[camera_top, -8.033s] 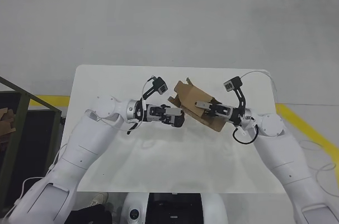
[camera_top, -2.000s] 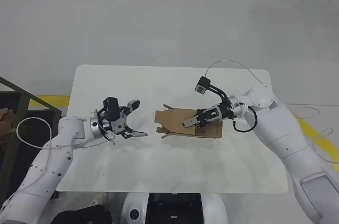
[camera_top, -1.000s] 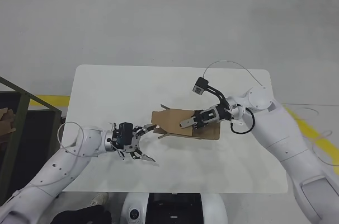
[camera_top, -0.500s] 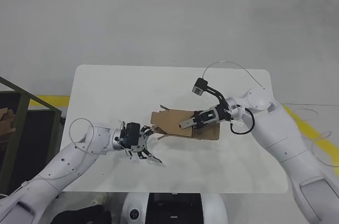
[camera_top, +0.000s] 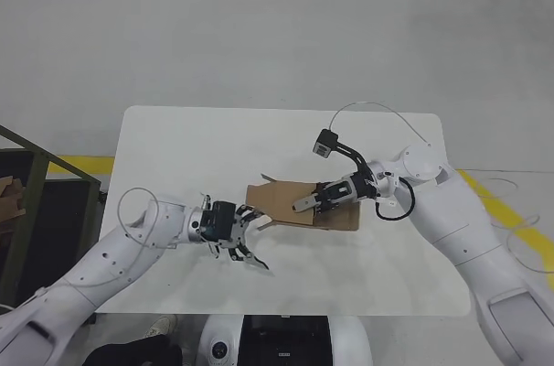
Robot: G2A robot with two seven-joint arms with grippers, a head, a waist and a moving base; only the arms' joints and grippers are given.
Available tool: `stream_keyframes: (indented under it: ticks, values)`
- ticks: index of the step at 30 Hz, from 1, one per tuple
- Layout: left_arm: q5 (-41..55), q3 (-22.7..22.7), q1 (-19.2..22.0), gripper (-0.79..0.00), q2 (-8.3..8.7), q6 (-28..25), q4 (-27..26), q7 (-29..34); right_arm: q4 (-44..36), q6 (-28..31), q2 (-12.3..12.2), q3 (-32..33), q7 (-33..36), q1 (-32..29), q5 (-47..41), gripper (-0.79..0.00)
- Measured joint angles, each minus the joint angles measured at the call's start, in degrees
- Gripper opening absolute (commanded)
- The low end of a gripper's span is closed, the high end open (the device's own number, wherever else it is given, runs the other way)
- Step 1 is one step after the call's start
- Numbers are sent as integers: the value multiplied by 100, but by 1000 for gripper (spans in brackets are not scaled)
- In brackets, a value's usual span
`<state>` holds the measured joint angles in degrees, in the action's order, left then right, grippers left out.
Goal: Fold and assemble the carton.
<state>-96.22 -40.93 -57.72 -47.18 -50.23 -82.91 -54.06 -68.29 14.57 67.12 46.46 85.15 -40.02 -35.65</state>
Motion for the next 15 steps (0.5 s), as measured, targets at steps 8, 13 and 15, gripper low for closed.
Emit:
stream_keyframes:
  ticks: [8,13,15]
  values:
    - [49,213,200,0,7,16,62,-16,12,-6,14,41,7,-35,20,-785]
    - [146,197,207,0,29,137,197,-136,48,17,11,109,-1,-67,3,-785]
    - [163,167,184,0,43,179,226,-178,56,25,10,132,-2,-81,-3,-785]
